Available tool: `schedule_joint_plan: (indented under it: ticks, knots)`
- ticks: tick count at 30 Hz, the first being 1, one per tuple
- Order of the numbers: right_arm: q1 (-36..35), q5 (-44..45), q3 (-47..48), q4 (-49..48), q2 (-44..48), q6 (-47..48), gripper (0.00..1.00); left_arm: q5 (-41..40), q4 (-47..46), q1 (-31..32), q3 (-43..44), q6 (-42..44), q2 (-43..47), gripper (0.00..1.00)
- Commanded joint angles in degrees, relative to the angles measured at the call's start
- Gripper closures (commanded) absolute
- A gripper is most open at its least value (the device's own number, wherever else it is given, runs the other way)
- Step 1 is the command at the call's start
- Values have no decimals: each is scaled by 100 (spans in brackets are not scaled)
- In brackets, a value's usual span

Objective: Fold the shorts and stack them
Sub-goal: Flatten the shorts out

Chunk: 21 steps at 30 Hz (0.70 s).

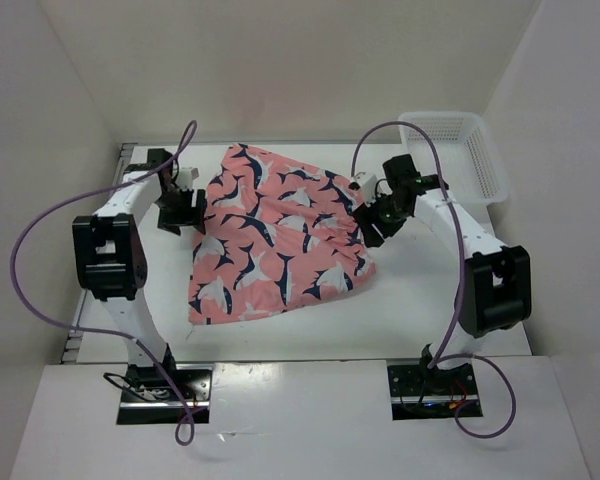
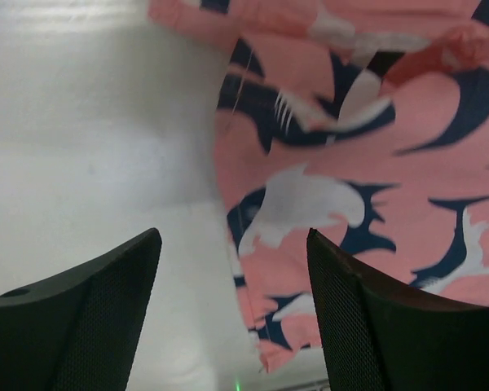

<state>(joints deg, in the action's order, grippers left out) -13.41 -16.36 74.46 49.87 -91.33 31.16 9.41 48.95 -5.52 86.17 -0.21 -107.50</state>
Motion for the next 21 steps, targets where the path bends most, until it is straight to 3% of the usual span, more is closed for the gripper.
schedule_joint_plan:
  ticks: [1, 6, 8, 9, 10, 12, 13, 14, 16, 17, 19, 20, 21]
  knots:
    - [-30, -156, 43, -575, -366, -514, 34, 448, -587, 173, 286, 21, -419, 20]
    - [-30, -16, -378, -443, -622, -67, 31, 588, -1141, 394, 286, 21, -990, 17]
    - [-30, -16, -502, -443, -693, -66, 31, 588, -1203, 482, 233, 21, -1132, 22]
    - [-30, -86, -563, -504, -780, -66, 31, 658, -1203, 534, 233, 21, -1237, 28]
    - [-82, -87, -564, -504, -894, -66, 31, 728, -1256, 534, 233, 21, -1238, 47]
    - [-161, -148, -564, -557, -1009, -66, 37, 781, -1256, 534, 233, 21, -1238, 66]
    - [-249, -148, -564, -557, -1062, -66, 41, 782, -1256, 534, 233, 21, -1238, 77]
    - [-250, -200, -503, -557, -1115, -66, 51, 703, -1256, 534, 233, 21, -1238, 93]
    - [-320, -376, -433, -557, -1203, -66, 63, 449, -1195, 359, 233, 21, -1090, 99]
    - [-372, -533, -380, -557, -1273, -118, 74, 361, -1195, 289, 181, 21, -984, 100]
    - [-425, -605, -379, -557, -1273, -119, 85, 71, -1063, 122, 181, 21, -852, 100]
    - [-487, -657, -379, -557, -1273, -119, 97, -235, -993, 121, 50, 21, -721, 100]
    - [-487, -658, -449, -496, -1273, -119, 100, -421, -993, 121, -12, 21, -658, 99]
